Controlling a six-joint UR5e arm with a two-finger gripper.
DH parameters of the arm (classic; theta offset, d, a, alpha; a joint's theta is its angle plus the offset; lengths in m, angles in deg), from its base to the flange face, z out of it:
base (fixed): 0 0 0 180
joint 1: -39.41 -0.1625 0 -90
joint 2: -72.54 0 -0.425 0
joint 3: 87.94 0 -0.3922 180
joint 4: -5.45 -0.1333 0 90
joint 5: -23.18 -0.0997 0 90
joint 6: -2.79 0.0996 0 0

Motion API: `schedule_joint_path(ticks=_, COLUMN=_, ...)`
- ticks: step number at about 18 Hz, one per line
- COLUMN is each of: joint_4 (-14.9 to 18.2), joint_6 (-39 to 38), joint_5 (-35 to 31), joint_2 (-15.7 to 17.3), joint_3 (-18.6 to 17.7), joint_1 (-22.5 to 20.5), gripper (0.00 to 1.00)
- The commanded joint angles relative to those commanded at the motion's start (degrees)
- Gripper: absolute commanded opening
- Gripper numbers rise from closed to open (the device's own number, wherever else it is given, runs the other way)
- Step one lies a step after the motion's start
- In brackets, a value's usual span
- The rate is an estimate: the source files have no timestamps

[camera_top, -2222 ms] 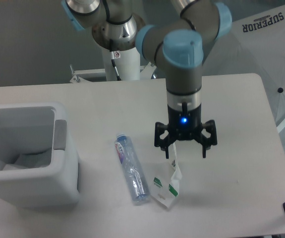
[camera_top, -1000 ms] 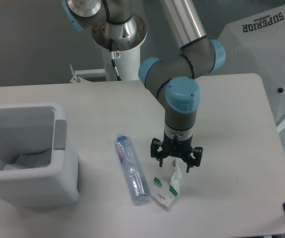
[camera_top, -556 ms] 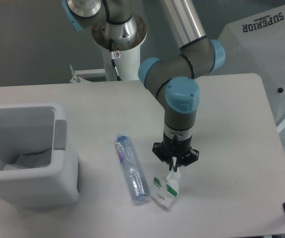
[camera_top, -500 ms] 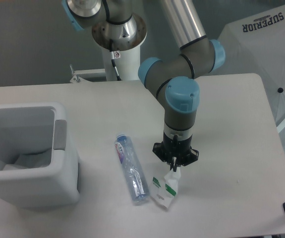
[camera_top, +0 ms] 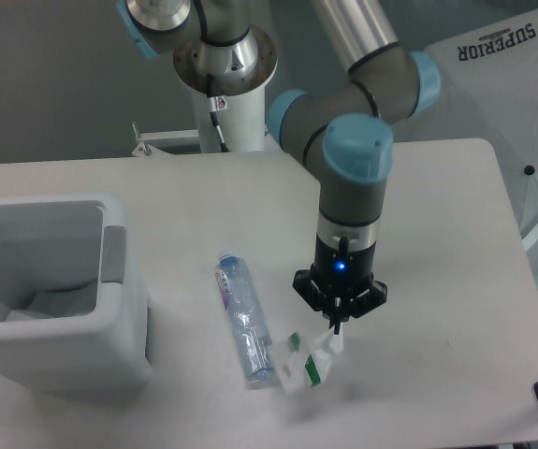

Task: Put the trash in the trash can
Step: 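Lift the paper packet and carry it over the white bin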

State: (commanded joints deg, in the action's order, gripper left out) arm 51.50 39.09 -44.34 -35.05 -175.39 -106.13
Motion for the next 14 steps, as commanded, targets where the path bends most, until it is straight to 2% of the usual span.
schedule_joint_path(ticks=4, joint_4=-0.09, joint_6=-5.79, joint_5=5.73, joint_2=5.72, joint_3=0.09, joint_1=0.44, gripper=0.00)
schedule_joint_path(ticks=7, joint_4=-0.09, joint_6=-6.33, joint_5=9.06, joint_2=9.50, joint_3=0.00, joint_1=0.79, gripper=0.00)
schedule_joint_path(ticks=10, joint_4=-0.09, joint_6=-10.01, joint_5=13.72, joint_2=13.80, joint_3=-0.17, joint_1=1.58, gripper=0.00)
schedule_joint_path(ticks=14, joint_4=-0.09, joint_6=-11.08, joint_5=16.37, joint_2=17.41, joint_3=-0.79, joint_1=5.35, gripper=0.00)
